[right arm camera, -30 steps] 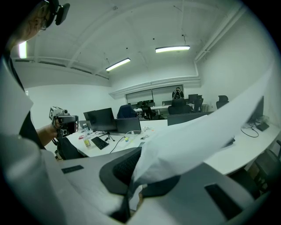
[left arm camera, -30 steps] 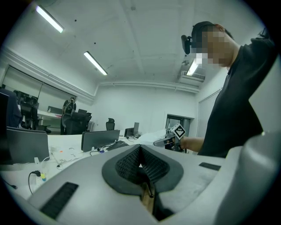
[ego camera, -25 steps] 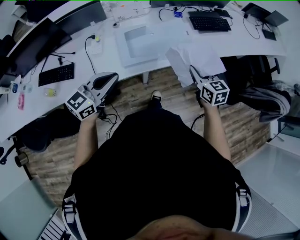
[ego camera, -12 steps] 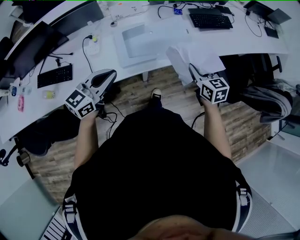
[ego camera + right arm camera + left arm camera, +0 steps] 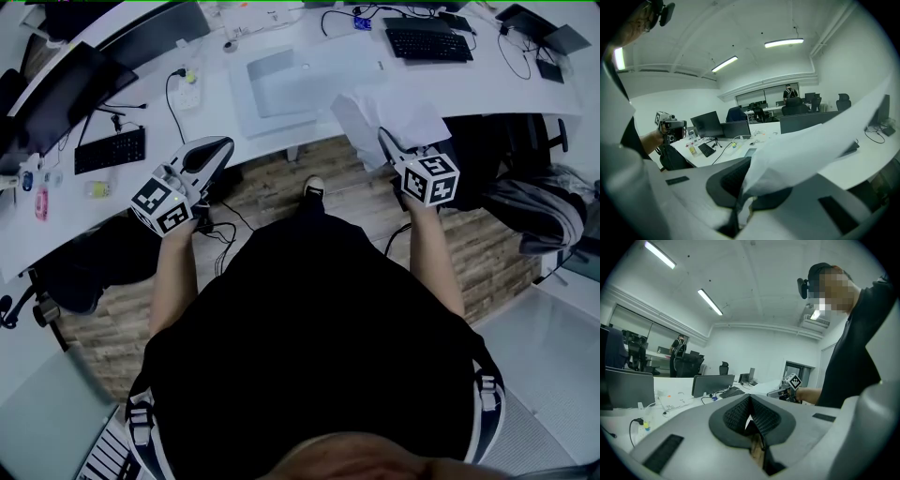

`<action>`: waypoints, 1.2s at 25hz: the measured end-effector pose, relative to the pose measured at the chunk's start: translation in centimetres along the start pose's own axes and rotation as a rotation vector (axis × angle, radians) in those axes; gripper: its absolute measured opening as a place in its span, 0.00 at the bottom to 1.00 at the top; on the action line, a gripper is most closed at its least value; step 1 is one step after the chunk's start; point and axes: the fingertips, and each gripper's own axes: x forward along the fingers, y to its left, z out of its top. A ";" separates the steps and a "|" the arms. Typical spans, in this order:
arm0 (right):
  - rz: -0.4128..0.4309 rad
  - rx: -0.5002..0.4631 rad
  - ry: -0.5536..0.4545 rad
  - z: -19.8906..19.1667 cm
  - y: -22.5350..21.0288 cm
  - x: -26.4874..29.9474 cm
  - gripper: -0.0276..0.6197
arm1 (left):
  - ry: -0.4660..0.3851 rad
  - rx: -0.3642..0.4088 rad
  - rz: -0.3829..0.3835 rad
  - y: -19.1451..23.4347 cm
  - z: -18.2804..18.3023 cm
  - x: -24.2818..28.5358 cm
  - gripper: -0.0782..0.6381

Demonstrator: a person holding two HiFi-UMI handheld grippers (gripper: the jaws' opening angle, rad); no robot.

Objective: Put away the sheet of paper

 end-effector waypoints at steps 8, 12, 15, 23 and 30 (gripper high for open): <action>0.017 0.013 0.023 0.1 -1.5 2.1 0.06 | 0.007 -0.024 0.015 2.2 0.2 1.3 0.14; 0.020 0.007 0.027 1.0 -2.6 3.2 0.06 | 0.011 -0.027 0.017 3.3 0.5 2.2 0.14; 0.022 0.005 0.022 1.7 -3.3 3.8 0.06 | 0.010 -0.033 0.022 4.1 0.7 2.8 0.14; 0.029 0.006 0.033 2.8 -5.2 5.5 0.06 | 0.009 -0.042 0.033 6.0 1.3 4.2 0.14; 0.043 0.002 0.051 3.1 -6.2 6.7 0.06 | 0.006 -0.044 0.047 7.4 1.9 5.1 0.14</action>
